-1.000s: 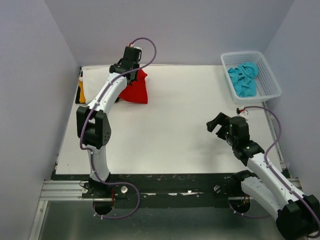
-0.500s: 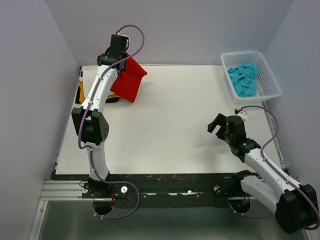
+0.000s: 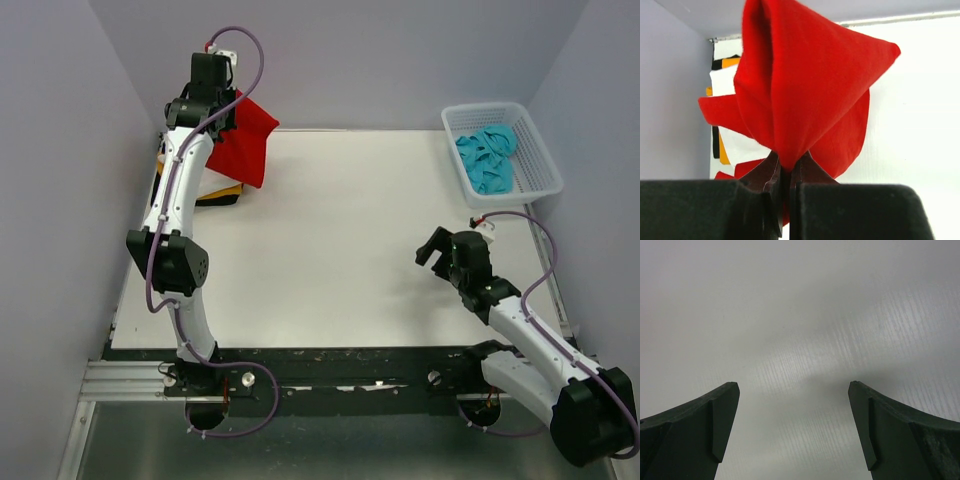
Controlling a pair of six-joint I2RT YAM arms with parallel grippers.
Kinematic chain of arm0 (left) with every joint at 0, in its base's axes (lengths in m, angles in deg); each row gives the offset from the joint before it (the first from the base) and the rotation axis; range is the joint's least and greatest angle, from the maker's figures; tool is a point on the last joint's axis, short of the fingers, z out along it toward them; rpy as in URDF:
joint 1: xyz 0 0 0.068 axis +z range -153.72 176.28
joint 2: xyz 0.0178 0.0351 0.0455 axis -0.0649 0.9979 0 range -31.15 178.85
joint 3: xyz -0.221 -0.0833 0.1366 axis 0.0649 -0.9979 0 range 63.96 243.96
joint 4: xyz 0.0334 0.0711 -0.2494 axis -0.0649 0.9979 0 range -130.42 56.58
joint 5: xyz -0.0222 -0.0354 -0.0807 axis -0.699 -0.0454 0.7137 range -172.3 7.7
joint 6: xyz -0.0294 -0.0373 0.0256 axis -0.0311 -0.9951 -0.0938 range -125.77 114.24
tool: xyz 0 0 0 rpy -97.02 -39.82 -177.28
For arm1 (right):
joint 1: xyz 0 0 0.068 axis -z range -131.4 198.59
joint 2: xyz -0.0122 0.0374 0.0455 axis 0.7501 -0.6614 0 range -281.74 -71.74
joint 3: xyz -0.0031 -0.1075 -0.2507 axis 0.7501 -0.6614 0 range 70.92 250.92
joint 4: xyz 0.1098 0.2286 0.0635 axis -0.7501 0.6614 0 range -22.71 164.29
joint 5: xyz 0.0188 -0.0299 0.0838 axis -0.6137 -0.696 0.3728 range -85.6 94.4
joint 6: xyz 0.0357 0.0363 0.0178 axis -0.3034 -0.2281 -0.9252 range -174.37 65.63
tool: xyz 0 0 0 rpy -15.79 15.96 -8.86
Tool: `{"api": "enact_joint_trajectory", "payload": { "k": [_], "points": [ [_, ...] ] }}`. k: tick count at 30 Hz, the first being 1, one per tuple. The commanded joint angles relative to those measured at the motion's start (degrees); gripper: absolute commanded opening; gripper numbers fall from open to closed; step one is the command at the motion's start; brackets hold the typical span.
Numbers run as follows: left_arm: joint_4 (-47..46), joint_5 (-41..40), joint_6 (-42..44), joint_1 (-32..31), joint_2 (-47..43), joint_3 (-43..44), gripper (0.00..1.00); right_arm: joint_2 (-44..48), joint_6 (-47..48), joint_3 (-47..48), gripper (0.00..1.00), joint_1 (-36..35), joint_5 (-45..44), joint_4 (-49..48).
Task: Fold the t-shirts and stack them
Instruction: Put the neatly folded tshirt into the corner of the board with the left arm
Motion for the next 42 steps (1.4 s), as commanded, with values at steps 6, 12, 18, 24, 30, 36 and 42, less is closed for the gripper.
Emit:
{"api": "enact_joint_trajectory", "payload": {
  "k": [6, 12, 18, 24, 30, 36, 42],
  "points": [
    [1.71, 4.38, -2.12, 3.89, -0.19, 6.52, 0.0, -0.88, 0.23, 1.36, 1.0, 0.0, -2.09, 0.02],
    [-0.23, 5.07, -0.61, 6.91, 0.62, 3.01, 0.0, -1.77, 0.0, 1.64, 1.0, 0.01, -2.77, 0.11],
    [0.3, 7.34, 1.99, 12.7, 8.47, 6.27, 0.0, -2.52, -0.16, 1.94, 1.0, 0.03, -3.54, 0.24],
    [-3.33, 7.77, 6.76, 15.82, 14.3, 8.27, 0.0, -3.33, -0.5, 2.29, 1.0, -0.01, -3.92, 0.55],
    [-8.91, 6.89, 8.1, 18.22, 16.18, 8.53, 0.0, -4.42, -1.15, 2.67, 1.0, -0.06, -3.99, 0.12],
    [-13.64, 6.86, 7.29, 18.53, 19.17, 10.27, 0.04, -6.13, -1.65, 3.24, 1.0, -0.01, -3.59, 0.07],
    [-13.13, 5.74, 6.87, 18.75, 21.6, 11.11, 0.12, -6.74, -2.03, 3.59, 1.0, -0.01, -3.36, 0.26]
  ]
}}
